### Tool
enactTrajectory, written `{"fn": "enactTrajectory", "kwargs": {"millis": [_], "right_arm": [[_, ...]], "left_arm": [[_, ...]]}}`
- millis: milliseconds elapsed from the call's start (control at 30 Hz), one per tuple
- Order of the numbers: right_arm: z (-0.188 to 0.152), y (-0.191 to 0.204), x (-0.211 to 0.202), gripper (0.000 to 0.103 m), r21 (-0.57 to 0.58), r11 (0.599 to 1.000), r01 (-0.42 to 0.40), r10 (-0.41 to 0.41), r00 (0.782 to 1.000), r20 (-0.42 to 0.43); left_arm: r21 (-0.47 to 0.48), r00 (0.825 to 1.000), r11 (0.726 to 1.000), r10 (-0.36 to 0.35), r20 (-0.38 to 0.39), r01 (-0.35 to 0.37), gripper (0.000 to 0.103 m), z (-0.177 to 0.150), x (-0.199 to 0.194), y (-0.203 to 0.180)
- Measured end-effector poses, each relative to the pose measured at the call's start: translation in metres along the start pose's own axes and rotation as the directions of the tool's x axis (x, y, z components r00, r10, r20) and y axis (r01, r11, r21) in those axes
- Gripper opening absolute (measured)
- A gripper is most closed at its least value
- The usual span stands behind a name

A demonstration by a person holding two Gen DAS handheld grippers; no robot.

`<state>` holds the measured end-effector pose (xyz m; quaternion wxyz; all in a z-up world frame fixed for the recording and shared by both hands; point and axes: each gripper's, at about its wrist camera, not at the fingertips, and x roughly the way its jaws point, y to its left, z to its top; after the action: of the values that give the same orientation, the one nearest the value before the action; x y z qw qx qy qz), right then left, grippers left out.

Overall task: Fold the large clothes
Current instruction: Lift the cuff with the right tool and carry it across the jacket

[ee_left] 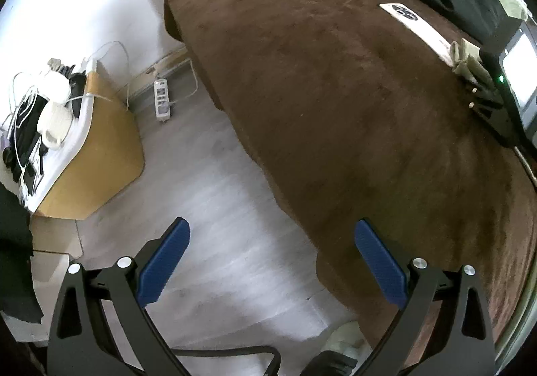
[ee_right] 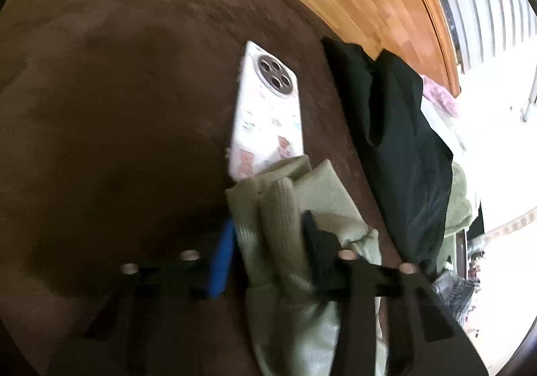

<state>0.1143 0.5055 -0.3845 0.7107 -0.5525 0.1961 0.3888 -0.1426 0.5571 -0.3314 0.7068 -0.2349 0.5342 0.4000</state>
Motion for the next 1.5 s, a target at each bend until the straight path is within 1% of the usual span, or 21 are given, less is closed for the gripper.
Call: {"fn": "enactTrajectory", "kwargs": {"millis": [33,67,167,267,467,633,767,867,900,1000,1067,1133,1200,1267,1300,1333,1367,1400,1433,1467,1500], "right_arm": [[0.001,-0.001,0.001,0.032,0.003,1.000,-0.001,0.001,1.000,-0.007],[0.002,-0.001,0.002,0.025,0.006,1.000,0.000,0.000,1.000,-0.016],[0.002,-0.013,-0.001,0.017,0.086,0.996,-0.031,0.032,0.999,-0.012],[0.000,-0.024,-0.010,0.016,0.151,0.988,-0.040,0.039,0.999,0.011],[-0.001,-0.036,-0.027,0.015,0.185,0.982,-0.041,0.032,0.998,0.048],[-0.004,-0.064,-0.052,0.015,0.270,0.962,-0.038,0.017,0.997,0.080],[-0.014,-0.105,-0.089,0.015,0.393,0.919,-0.031,-0.019,0.992,0.122],[-0.033,-0.145,-0.126,0.015,0.504,0.863,-0.030,-0.052,0.988,0.148],[-0.039,-0.154,-0.136,0.015,0.526,0.850,-0.026,-0.065,0.986,0.154],[-0.070,-0.191,-0.184,0.015,0.605,0.796,-0.009,-0.124,0.976,0.179],[-0.090,-0.208,-0.210,0.015,0.636,0.771,0.003,-0.159,0.969,0.189],[-0.112,-0.224,-0.233,0.015,0.666,0.746,0.017,-0.191,0.963,0.190],[-0.138,-0.241,-0.259,0.015,0.701,0.712,0.037,-0.228,0.957,0.181],[-0.159,-0.254,-0.278,0.015,0.731,0.679,0.059,-0.258,0.952,0.164],[-0.170,-0.261,-0.288,0.015,0.750,0.657,0.070,-0.275,0.949,0.153],[-0.184,-0.269,-0.300,0.015,0.776,0.625,0.082,-0.294,0.946,0.137],[-0.195,-0.274,-0.309,0.015,0.795,0.598,0.099,-0.314,0.942,0.119],[-0.209,-0.280,-0.322,0.015,0.818,0.561,0.129,-0.347,0.933,0.092],[-0.217,-0.282,-0.330,0.015,0.831,0.535,0.150,-0.371,0.926,0.071],[-0.228,-0.283,-0.338,0.015,0.846,0.499,0.187,-0.398,0.917,0.033],[-0.236,-0.282,-0.342,0.015,0.854,0.475,0.212,-0.412,0.911,0.003]], "left_arm": [[-0.005,1.000,1.000,0.001,-0.002,-0.001,0.096,-0.001,0.000,0.002],[-0.006,1.000,1.000,0.002,-0.002,-0.002,0.096,-0.002,0.000,0.002],[-0.007,1.000,1.000,0.001,-0.001,-0.001,0.096,-0.001,-0.001,0.002],[-0.001,1.000,1.000,-0.004,0.005,0.004,0.096,0.001,-0.003,0.000],[0.028,1.000,0.999,-0.018,0.025,0.017,0.096,0.006,-0.011,-0.010],[0.065,0.998,0.998,-0.031,0.049,0.028,0.096,0.017,-0.026,-0.026],[0.099,0.996,0.994,-0.054,0.070,0.047,0.096,0.031,-0.042,-0.045],[0.132,0.993,0.989,-0.078,0.092,0.066,0.096,0.046,-0.050,-0.066],[0.147,0.990,0.986,-0.093,0.105,0.077,0.096,0.054,-0.053,-0.077],[0.180,0.984,0.977,-0.138,0.113,0.116,0.096,0.069,-0.055,-0.109],[0.208,0.976,0.965,-0.185,0.116,0.158,0.096,0.081,-0.055,-0.141],[0.263,0.967,0.947,-0.222,0.121,0.185,0.096,0.090,-0.058,-0.180],[0.343,0.956,0.917,-0.261,0.133,0.203,0.096,0.096,-0.065,-0.228],[0.402,0.946,0.889,-0.295,0.135,0.219,0.096,0.100,-0.070,-0.266],[0.447,0.938,0.864,-0.320,0.131,0.232,0.096,0.102,-0.073,-0.294],[0.474,0.934,0.847,-0.334,0.128,0.238,0.096,0.102,-0.076,-0.312],[0.516,0.928,0.821,-0.352,0.122,0.244,0.096,0.102,-0.078,-0.338],[0.554,0.924,0.795,-0.365,0.113,0.246,0.096,0.102,-0.079,-0.362],[0.583,0.922,0.774,-0.372,0.105,0.246,0.096,0.099,-0.081,-0.381],[0.620,0.920,0.744,-0.382,0.089,0.249,0.096,0.097,-0.081,-0.405],[0.643,0.918,0.724,-0.389,0.081,0.250,0.096,0.095,-0.082,-0.422]]}}
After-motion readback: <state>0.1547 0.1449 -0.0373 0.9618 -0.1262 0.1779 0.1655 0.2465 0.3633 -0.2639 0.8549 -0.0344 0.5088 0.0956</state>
